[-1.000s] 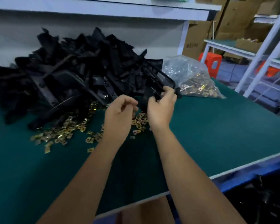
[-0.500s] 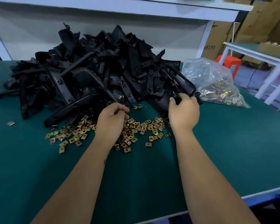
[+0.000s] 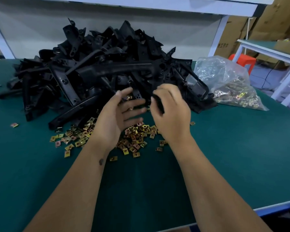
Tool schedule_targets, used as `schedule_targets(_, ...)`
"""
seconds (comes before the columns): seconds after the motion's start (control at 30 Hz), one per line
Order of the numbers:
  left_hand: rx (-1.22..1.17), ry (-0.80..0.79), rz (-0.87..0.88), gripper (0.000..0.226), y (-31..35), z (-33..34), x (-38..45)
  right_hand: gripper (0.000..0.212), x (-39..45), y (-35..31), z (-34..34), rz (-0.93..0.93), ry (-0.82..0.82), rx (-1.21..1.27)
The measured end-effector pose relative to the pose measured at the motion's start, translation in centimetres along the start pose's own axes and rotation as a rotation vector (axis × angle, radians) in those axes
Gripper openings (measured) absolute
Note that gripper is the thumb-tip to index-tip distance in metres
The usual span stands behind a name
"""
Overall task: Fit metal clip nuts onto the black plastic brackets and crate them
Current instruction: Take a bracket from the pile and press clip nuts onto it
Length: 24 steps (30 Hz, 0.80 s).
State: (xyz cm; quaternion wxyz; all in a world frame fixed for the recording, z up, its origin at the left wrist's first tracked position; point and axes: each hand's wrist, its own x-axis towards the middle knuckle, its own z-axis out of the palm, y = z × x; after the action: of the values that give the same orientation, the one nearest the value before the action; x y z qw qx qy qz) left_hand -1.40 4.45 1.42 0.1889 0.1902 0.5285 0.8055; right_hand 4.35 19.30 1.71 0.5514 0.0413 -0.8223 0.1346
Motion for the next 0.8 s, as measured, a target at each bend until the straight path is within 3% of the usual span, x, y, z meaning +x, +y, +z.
schedule_targets(0.13,-0.021,-0.056,0.057,0.048,0.2,-0.3,-0.2,0.007,-0.3,-1.1,0.5,-0.071,-0.043,0.06)
schedule_targets(0.27,0.055,-0.103,0.078,0.025,0.0,0.6,-0.8,0.01,-0.7,-1.9,0.9,-0.122,-0.12,0.092)
schedule_targets(0.53,-0.103,0.061,0.061,0.018,-0.1,0.1,-0.9,0.005,-1.0,-3.7,1.2,-0.14,-0.207,0.112)
schedule_targets(0.6,-0.144,0.139,0.041,0.018,-0.2,0.1,-0.7,0.024,-1.1,-3.7,0.9,-0.08,-0.252,0.202)
schedule_targets(0.7,-0.088,0.165,0.051,0.023,-0.2,-0.1,-0.6,0.053,-1.1,-3.6,0.4,0.163,-0.271,0.416)
schedule_targets(0.8,0.09,0.123,0.126,0.031,-0.2,0.1,-0.8,0.052,-1.0,-3.4,0.5,0.364,-0.237,0.529)
